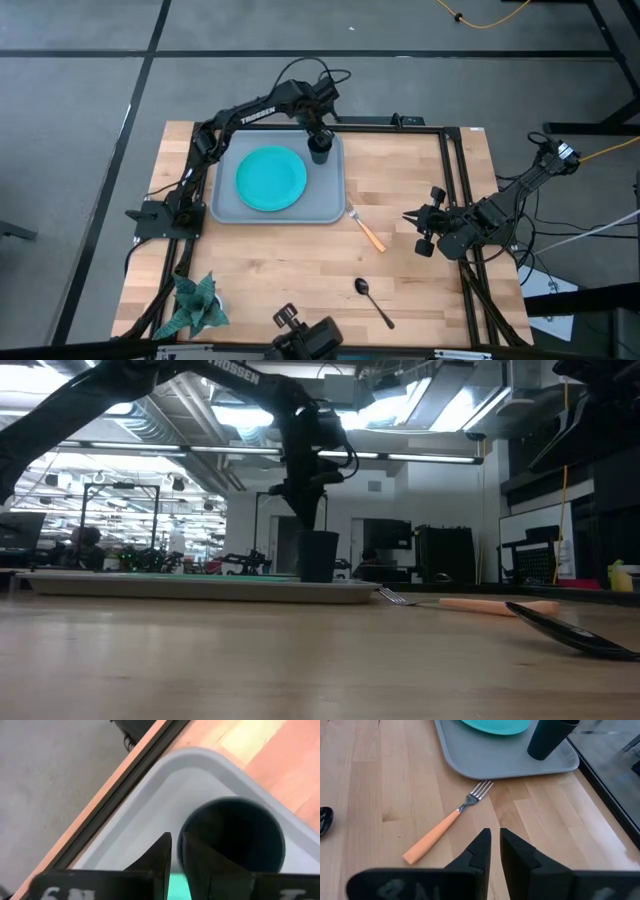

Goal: Pick and place plate/cup/fork/spoon on tray
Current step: Put the black cup on the top right of the serving tray, then put the orange fork on the serving tray to the right side of the blue plate

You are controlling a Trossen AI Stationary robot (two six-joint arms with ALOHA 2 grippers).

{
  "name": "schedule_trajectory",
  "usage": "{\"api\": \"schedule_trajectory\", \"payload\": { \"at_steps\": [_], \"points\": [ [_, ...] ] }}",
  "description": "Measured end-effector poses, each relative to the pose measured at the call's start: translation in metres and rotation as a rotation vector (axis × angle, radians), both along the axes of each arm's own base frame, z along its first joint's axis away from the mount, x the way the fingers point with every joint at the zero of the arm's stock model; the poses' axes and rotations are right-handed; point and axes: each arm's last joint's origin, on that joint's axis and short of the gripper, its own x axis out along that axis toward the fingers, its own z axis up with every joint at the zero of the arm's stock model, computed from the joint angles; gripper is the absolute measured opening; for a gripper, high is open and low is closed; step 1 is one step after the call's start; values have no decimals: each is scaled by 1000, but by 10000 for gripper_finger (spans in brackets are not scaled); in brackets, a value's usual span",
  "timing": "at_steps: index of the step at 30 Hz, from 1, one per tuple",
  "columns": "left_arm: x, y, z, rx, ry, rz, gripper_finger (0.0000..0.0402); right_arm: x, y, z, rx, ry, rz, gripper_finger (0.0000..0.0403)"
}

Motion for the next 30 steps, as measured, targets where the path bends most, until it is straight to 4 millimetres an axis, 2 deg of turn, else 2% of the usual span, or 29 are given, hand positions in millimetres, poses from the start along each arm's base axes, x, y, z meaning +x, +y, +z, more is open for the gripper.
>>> {"api": "schedule_trajectory", "payload": {
  "at_steps": [4,7,13,17,22,26,30],
  "points": [
    [-4,-6,10,0,55,14,41,0,0,0,0,0,0,45],
    [-1,-17,18,-54,32,16,41,0,0,0,0,1,0,45],
    [15,-65,32,-223,-5,-171,41,0,0,0,-2,2,1,46],
    [21,-101,31,-224,109,-358,41,0,0,0,-4,5,2,46],
    [25,-136,30,-191,232,-494,41,0,0,0,24,-7,-21,45],
    [29,-150,30,-132,267,-528,41,-1,1,-2,142,-6,-52,45],
    [30,-156,30,-113,281,-611,41,0,4,-4,228,18,-71,45]
  ]
}}
